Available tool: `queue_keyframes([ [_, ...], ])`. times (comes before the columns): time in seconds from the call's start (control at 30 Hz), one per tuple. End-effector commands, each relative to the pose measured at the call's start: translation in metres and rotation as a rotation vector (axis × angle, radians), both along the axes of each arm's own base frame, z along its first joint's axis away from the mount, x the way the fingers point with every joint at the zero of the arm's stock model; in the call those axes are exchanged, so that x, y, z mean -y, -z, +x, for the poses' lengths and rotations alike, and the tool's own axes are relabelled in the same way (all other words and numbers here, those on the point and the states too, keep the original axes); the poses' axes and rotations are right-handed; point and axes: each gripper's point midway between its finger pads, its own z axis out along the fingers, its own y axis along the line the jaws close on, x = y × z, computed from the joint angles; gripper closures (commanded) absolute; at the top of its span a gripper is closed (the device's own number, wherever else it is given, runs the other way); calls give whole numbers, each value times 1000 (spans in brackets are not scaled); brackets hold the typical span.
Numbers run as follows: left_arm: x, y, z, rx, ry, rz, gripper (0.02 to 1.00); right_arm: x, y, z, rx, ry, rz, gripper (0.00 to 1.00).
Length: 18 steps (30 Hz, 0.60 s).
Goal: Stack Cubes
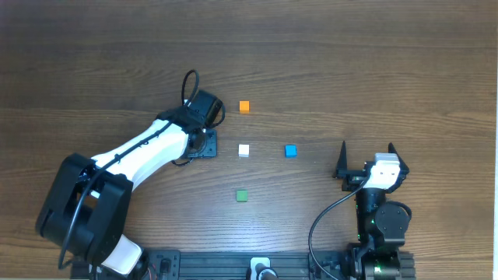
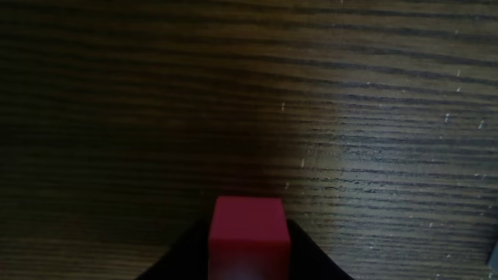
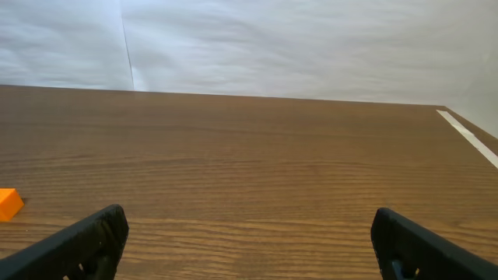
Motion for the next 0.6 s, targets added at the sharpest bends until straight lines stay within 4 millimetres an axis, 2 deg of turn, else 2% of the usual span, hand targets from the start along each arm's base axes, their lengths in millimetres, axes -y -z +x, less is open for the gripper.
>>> queue_keyframes([
  [0.03,3,-1,5,11,-10,-4,750,0,2,0,-1,-3,-4,9],
  [0.17,6,-2,6,10,-7,-22,812,0,2,0,-1,-4,-4,7],
  [0.23,14,-5,8,23,2,-57,831,0,2,0,-1,-4,-4,7],
  [0.33,25,-18,10,51,-17,-86,941,0,2,0,-1,-4,-4,7],
  [0.37,31,-28,9,59,-30,-90,980,0,2,0,-1,-4,-4,7],
  [0.5,55,-66,13,105,-58,-84,978,0,2,0,-1,-3,-4,7],
  [0.6,83,-104,14,172,-38,-80,978,0,2,0,-1,-4,-4,7],
])
